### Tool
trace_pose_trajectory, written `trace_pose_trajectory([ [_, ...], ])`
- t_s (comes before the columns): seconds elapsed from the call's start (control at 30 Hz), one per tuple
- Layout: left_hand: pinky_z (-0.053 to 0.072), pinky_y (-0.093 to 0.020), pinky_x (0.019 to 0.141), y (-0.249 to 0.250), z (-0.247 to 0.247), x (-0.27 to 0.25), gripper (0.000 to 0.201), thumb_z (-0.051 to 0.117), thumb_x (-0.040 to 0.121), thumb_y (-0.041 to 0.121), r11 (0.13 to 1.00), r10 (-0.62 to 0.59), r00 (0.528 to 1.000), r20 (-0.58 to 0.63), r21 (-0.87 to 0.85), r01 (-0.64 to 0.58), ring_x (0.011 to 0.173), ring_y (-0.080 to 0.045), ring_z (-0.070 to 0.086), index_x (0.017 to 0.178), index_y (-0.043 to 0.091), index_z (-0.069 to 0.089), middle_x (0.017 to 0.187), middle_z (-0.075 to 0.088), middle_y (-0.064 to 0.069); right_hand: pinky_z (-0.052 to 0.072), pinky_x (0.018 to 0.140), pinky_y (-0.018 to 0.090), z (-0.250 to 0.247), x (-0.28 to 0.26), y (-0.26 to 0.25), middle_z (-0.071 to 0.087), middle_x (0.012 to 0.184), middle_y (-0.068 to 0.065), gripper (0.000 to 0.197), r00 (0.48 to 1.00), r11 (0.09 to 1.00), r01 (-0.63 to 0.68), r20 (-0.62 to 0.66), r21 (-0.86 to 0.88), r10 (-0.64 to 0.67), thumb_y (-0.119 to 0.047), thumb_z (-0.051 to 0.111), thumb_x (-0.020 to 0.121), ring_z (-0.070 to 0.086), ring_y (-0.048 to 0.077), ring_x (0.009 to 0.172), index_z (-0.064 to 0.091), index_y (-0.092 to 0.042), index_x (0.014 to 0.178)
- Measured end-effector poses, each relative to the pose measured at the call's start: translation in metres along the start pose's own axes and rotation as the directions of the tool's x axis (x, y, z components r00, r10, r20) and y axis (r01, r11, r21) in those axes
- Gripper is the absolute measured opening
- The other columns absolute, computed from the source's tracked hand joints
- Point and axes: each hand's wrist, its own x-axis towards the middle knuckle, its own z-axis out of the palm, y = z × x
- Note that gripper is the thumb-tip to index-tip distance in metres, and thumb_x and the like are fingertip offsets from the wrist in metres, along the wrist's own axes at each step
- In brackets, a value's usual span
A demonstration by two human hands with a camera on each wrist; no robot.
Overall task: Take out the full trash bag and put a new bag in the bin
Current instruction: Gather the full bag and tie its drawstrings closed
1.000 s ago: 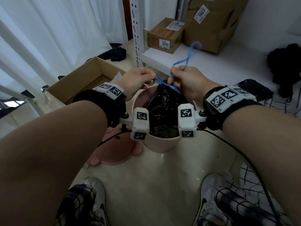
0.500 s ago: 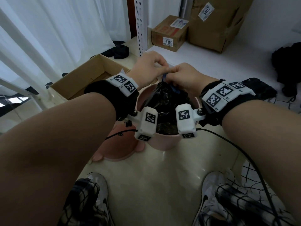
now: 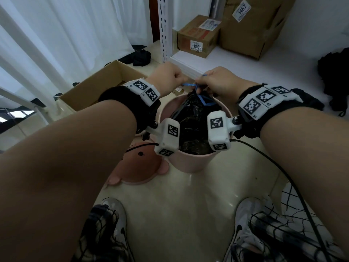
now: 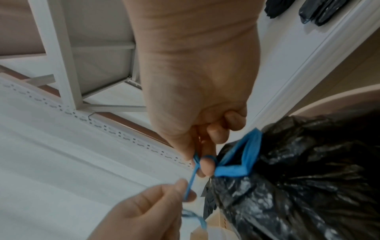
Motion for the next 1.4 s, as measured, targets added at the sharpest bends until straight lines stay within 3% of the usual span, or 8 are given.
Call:
trace_pose_trajectory([
  [0.13,0.027,-0.026,0.051,0.000,-0.003,-0.003,0.039,0.057,0.090,0.019,0.997,-0.065,0.992,0.107,-0.042,0.070,0.052,-0.014,0.031,0.057,0.011,0.039,0.055,0.033,-0.003,0.030,0.034,0.012,-0.003,0.003,0.005,0.063,0.061,-0.002,0.023,1.000,0.999,-0.026,0.001,0.038,0.026,-0.010,0.048,0.094,0.039,0.002,0.032,0.067,-0.003,0.083],
  [0.4,0.030,-0.024,0.050,0.001,0.002,-0.011,0.013,0.063,0.083,0.015,0.949,-0.100,0.975,0.199,-0.275,0.154,0.054,-0.012,0.040,0.077,0.025,0.063,0.060,0.049,0.001,0.037,0.052,0.017,-0.001,-0.002,0.009,0.063,0.056,-0.008,0.026,0.999,0.983,0.010,0.030,0.182,-0.016,-0.011,0.052,0.095,0.043,0.004,0.049,0.069,-0.015,0.076],
  [0.5,0.032,-0.015,0.043,0.003,0.005,-0.018,0.013,0.062,0.086,0.012,0.886,-0.086,0.963,0.257,-0.423,0.192,0.044,-0.001,0.047,0.096,0.019,0.066,0.066,0.056,0.005,0.048,0.059,0.017,-0.002,-0.007,0.006,0.065,0.067,0.002,0.013,0.997,0.974,0.028,0.065,0.223,-0.044,-0.008,0.060,0.090,0.055,0.009,0.059,0.070,-0.008,0.082],
  [0.73,0.035,-0.001,0.046,0.007,0.010,-0.022,0.022,0.063,0.086,0.004,0.845,-0.051,0.994,0.094,-0.527,0.093,0.044,0.011,0.052,0.108,0.000,0.064,0.043,0.058,0.023,0.054,0.063,0.017,-0.003,-0.010,0.005,0.067,0.065,0.001,0.015,0.996,0.952,0.053,0.046,0.301,-0.070,0.000,0.067,0.081,0.063,0.008,0.058,0.069,-0.014,0.076],
  [0.9,0.041,-0.005,0.054,0.008,0.021,-0.017,0.016,0.066,0.082,0.005,0.873,-0.025,0.999,0.043,-0.486,0.043,0.047,0.010,0.052,0.097,0.009,0.069,0.047,0.060,0.020,0.052,0.058,0.014,-0.003,-0.013,0.003,0.067,0.053,-0.006,0.015,0.996,0.944,0.079,0.022,0.320,-0.091,0.002,0.068,0.079,0.063,0.004,0.052,0.068,-0.012,0.075],
  [1.13,0.041,-0.001,0.055,0.001,0.020,-0.012,0.014,0.063,0.085,0.008,0.890,-0.062,0.997,0.044,-0.449,0.075,0.051,0.011,0.053,0.075,0.018,0.062,0.069,0.058,0.007,0.050,0.062,0.012,0.000,-0.014,0.000,0.065,0.052,-0.015,0.012,0.973,0.978,0.204,-0.103,-0.037,-0.207,0.000,0.070,0.078,0.060,-0.006,0.054,0.072,0.002,0.090],
  [1.23,0.043,-0.004,0.061,-0.005,0.018,-0.011,0.019,0.064,0.082,0.006,0.902,-0.067,0.997,0.033,-0.425,0.074,0.054,0.011,0.053,0.070,0.021,0.062,0.071,0.059,0.009,0.047,0.081,0.025,0.011,-0.015,-0.009,0.073,0.086,0.002,0.017,0.923,0.836,0.292,-0.094,-0.464,-0.374,-0.008,0.062,0.082,0.065,0.012,0.084,0.075,-0.007,0.093],
  [1.4,0.044,-0.029,0.078,-0.002,0.014,-0.013,0.003,0.068,0.077,0.018,0.983,-0.028,0.997,-0.069,-0.185,0.014,0.079,-0.010,0.055,0.080,0.016,0.068,0.086,0.061,0.000,0.039,0.079,0.030,0.022,-0.016,-0.006,0.066,0.107,0.011,0.023,0.898,0.745,0.282,-0.106,-0.605,-0.426,-0.011,0.054,0.084,0.057,0.028,0.104,0.066,-0.010,0.104],
])
